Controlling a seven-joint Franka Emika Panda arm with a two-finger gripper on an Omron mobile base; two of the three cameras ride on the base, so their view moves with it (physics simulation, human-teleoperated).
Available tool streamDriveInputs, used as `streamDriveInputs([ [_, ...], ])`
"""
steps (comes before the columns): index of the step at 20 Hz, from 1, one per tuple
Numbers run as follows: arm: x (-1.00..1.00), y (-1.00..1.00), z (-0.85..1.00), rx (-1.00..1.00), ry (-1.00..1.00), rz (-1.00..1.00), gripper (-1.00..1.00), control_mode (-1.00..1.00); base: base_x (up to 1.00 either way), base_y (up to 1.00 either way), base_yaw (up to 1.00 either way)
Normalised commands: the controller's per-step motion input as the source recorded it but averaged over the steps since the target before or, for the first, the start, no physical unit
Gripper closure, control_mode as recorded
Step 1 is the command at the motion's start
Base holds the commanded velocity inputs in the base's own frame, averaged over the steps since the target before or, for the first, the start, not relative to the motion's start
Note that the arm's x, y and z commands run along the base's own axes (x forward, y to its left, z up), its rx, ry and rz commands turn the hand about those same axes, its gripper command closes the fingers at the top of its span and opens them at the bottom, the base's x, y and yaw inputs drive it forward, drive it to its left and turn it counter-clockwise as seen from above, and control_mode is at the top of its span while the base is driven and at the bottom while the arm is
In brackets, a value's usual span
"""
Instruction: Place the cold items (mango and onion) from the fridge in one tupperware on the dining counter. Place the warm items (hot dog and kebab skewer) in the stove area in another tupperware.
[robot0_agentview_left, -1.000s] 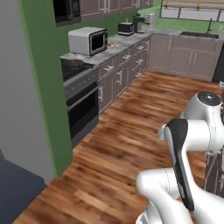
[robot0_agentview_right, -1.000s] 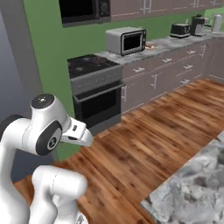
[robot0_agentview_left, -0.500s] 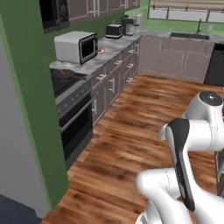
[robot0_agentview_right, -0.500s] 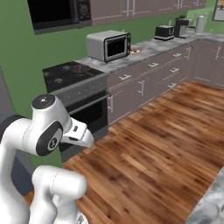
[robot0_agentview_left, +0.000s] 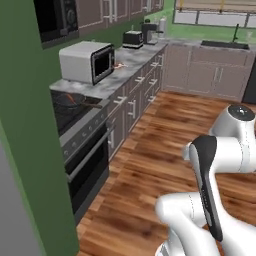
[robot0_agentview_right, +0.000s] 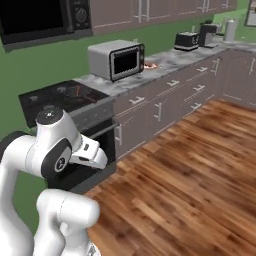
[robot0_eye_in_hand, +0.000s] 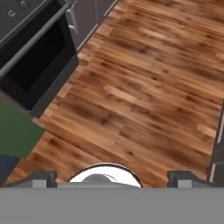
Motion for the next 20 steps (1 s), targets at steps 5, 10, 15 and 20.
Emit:
streamDriveInputs([
  [5, 0.0, 0.0, 0.0, 0.0, 0.0, 0.0, -1.0, 1.0, 0.97, -0.15, 0.15],
  [10, 0.0, 0.0, 0.0, 0.0, 0.0, 0.0, -1.0, 1.0, 0.74, -0.33, 0.25],
  [15, 0.0, 0.0, 0.0, 0.0, 0.0, 0.0, -1.0, 1.0, 0.39, -0.49, 0.3],
  [20, 0.0, 0.0, 0.0, 0.0, 0.0, 0.0, -1.0, 1.0, 0.35, -0.45, 0.37],
])
